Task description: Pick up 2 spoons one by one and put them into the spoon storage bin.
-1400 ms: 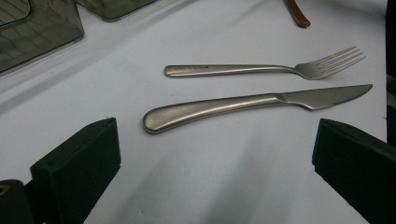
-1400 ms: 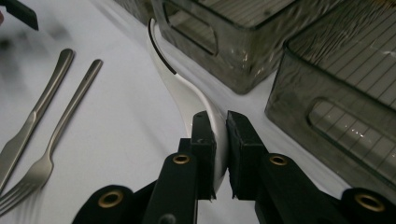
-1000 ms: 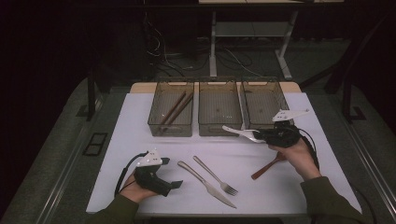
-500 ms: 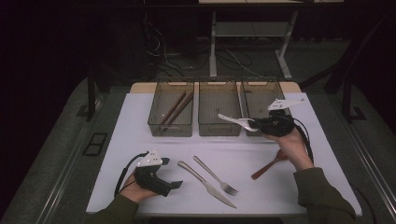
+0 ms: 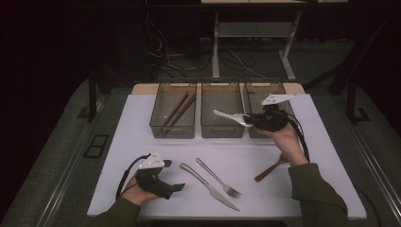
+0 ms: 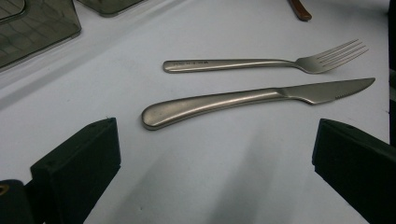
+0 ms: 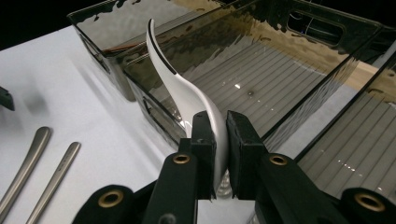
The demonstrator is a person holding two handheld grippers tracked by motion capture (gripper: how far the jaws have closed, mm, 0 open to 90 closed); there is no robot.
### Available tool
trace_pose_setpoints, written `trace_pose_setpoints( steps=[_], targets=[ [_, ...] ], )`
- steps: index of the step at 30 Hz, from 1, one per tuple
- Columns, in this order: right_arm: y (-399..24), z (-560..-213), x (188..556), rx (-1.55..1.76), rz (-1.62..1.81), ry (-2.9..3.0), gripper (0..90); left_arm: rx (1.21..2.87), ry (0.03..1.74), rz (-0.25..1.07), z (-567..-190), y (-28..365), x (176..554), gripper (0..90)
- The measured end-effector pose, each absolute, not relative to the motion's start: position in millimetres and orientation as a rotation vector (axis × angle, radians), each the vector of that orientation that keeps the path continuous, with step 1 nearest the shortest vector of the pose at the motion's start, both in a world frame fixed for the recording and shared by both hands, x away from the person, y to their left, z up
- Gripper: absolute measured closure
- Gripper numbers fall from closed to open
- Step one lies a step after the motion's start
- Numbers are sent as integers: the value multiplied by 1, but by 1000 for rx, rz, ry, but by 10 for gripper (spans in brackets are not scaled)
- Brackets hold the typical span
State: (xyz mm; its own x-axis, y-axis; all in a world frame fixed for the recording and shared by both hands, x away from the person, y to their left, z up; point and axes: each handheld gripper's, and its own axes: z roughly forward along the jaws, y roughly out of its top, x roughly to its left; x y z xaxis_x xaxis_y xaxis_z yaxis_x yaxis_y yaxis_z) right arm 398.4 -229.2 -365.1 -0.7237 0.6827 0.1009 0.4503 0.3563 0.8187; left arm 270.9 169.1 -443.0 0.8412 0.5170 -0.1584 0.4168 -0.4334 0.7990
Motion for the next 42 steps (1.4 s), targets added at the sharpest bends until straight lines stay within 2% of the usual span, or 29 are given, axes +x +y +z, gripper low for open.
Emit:
trace_pose_setpoints(
  steps=[19, 31, 42],
  targets=[
    [-200, -378, 434, 1034, 1147, 2413, 812, 2077, 682, 135, -443, 169, 271, 1],
    [-188, -390, 443, 1044, 1060, 2474, 811, 2079, 683, 134, -443, 169, 271, 1],
    [-188, -386, 443, 1067, 1152, 2444, 698, 2080, 682, 133, -443, 169, 271, 1]
  ],
)
